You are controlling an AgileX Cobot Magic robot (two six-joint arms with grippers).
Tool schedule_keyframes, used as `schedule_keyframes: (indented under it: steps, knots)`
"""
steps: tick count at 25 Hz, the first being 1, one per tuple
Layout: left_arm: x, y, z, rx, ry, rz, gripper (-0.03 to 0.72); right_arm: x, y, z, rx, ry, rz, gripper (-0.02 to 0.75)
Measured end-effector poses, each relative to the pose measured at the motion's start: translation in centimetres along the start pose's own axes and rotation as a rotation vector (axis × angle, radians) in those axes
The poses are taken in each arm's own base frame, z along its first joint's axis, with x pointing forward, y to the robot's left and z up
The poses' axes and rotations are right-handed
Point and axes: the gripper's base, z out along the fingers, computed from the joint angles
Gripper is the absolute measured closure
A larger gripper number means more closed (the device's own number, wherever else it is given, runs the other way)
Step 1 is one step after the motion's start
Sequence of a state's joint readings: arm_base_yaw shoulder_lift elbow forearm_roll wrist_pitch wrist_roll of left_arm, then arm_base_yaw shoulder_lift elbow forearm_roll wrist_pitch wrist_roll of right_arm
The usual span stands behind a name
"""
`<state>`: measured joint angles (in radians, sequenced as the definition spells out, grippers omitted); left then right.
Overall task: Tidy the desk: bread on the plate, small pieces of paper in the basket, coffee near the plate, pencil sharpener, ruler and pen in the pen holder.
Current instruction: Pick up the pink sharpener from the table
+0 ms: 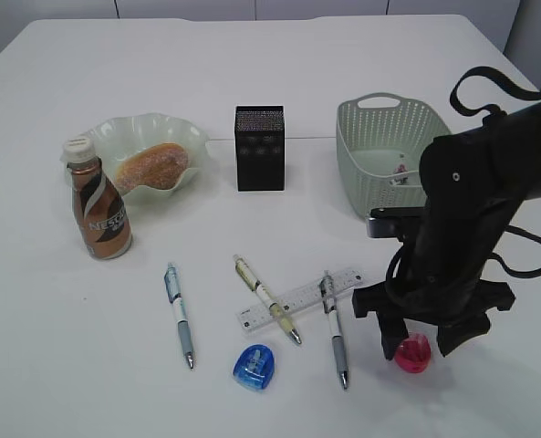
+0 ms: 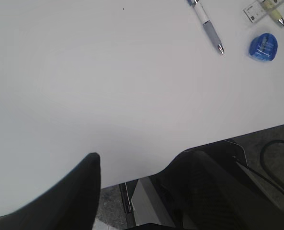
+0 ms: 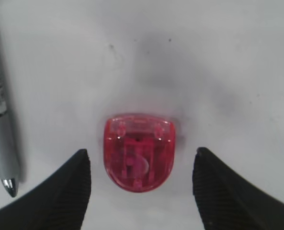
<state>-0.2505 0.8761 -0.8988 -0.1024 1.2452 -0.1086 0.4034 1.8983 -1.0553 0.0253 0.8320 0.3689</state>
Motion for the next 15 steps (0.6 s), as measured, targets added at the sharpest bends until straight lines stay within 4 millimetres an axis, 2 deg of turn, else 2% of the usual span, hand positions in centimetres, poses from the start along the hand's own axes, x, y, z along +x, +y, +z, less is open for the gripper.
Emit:
schedule_keyframes:
  steps: [15]
  knots:
    - [0.0, 0.0, 0.0, 0.0, 0.0, 0.0, 0.254, -0.34, 0.21, 0.52, -0.017, -0.021, -0.001, 0.219]
